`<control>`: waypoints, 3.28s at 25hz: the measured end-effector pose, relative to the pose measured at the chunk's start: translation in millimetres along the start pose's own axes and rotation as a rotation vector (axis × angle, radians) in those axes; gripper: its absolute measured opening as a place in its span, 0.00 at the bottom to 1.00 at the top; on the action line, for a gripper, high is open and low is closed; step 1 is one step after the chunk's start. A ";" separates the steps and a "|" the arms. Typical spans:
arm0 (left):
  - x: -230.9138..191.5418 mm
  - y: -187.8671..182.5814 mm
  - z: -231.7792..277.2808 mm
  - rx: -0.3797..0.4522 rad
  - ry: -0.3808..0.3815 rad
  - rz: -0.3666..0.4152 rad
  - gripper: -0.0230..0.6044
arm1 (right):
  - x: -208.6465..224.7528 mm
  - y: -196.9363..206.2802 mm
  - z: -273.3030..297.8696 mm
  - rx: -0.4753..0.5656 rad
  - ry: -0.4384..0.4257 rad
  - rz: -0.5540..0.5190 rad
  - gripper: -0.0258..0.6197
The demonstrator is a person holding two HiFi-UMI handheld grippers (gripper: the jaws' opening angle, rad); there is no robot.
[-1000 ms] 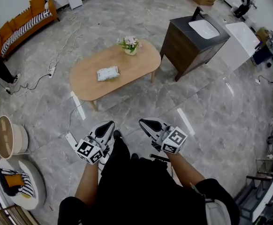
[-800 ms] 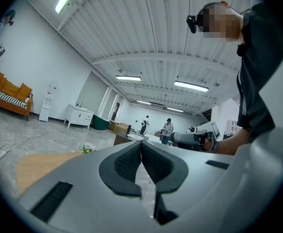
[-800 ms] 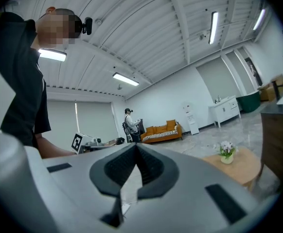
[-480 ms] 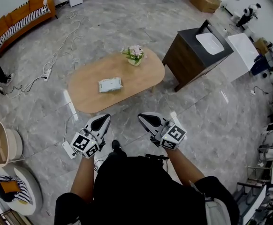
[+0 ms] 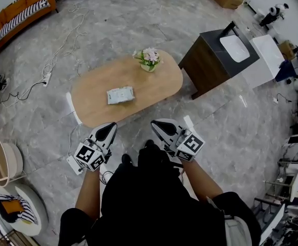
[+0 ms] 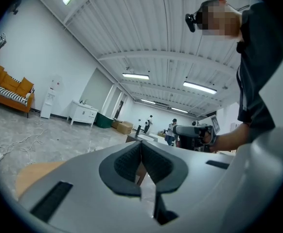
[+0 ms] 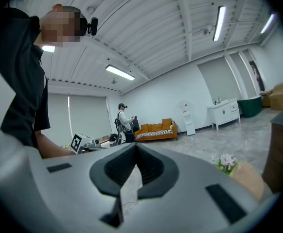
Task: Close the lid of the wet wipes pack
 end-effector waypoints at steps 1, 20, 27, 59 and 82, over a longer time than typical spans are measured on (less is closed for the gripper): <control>-7.4 -1.0 7.2 -0.008 -0.007 0.001 0.06 | 12.8 4.4 5.0 -0.005 -0.001 -0.001 0.06; -146.1 -48.7 149.0 -0.092 -0.302 -0.013 0.06 | 270.7 72.5 142.4 -0.100 -0.285 0.079 0.06; -174.6 -37.4 159.4 -0.169 -0.352 -0.014 0.07 | 290.0 113.7 171.3 -0.181 -0.385 0.094 0.10; -365.5 208.5 167.7 -0.752 -0.029 0.088 0.16 | 241.1 398.6 236.0 -0.660 -0.660 -0.150 0.17; -370.5 245.3 191.4 -0.882 0.108 0.263 0.12 | 216.6 446.7 239.8 -0.718 -0.797 -0.349 0.17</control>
Point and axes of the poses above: the fingertips, and each gripper's own axes: z forward along the fingers, x to its right, y out of its underside, the point moved 7 cm from there along -z, backward along the fingers, and after that the axes turned 12 degrees about -z, right-handed, at the moved point
